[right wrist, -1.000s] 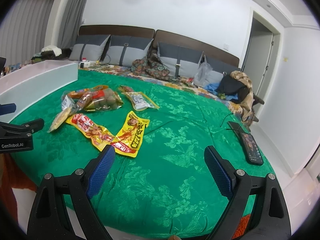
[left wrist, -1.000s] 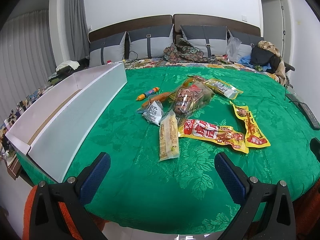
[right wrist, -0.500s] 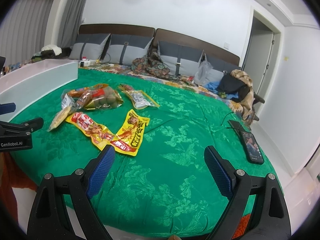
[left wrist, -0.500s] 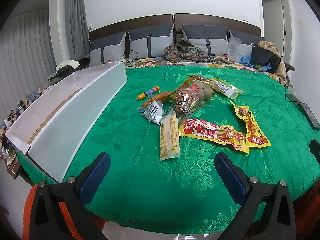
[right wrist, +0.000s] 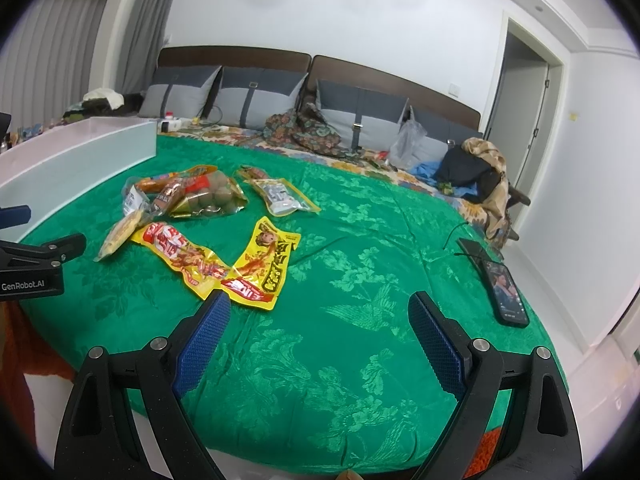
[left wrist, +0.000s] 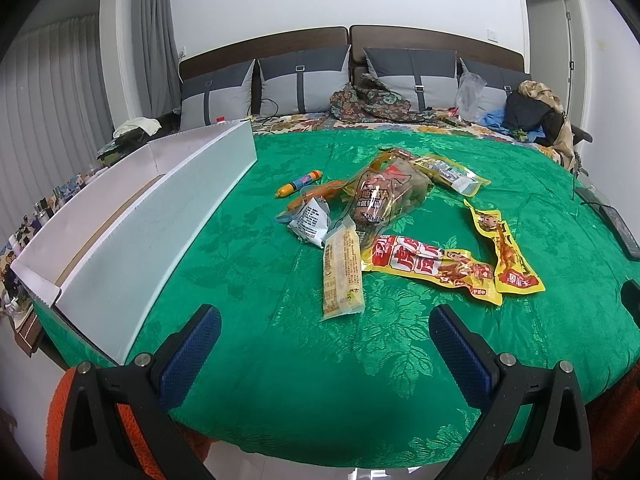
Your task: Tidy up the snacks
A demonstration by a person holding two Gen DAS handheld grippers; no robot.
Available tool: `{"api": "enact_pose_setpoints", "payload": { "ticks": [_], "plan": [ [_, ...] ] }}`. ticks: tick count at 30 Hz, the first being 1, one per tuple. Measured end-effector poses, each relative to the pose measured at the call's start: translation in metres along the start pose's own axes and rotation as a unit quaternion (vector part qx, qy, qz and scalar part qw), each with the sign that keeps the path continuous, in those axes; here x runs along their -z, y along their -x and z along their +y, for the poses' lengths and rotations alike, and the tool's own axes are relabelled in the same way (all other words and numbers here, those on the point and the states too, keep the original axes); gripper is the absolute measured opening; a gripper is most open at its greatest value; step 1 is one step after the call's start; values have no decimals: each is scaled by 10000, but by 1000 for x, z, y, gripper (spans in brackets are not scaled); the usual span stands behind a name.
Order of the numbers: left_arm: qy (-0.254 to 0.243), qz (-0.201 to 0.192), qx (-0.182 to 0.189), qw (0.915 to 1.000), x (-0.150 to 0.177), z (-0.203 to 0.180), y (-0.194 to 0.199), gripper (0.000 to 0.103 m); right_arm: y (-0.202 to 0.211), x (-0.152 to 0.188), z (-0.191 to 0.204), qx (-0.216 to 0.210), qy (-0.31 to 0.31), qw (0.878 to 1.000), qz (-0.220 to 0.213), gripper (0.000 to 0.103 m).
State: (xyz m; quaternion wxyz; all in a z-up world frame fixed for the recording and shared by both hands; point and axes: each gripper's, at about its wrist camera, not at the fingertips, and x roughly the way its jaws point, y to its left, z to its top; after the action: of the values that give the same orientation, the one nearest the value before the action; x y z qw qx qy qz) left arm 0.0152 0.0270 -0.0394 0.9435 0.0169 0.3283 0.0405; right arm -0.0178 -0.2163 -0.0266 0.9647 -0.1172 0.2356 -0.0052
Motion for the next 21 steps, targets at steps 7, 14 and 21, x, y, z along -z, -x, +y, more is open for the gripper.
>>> {"api": "enact_pose_setpoints", "payload": {
  "ticks": [7,14,21],
  "plan": [
    [3,1,0,10000,0,0,0,103,0,0,0,-4,-2,10000,7,93],
    [0,1,1,10000,0,0,0,103,0,0,0,-4,2,10000,10,93],
    [10,43,5,10000,1,1,-2,103,-2,1,1,-9,-1,10000,19,93]
  ]
}}
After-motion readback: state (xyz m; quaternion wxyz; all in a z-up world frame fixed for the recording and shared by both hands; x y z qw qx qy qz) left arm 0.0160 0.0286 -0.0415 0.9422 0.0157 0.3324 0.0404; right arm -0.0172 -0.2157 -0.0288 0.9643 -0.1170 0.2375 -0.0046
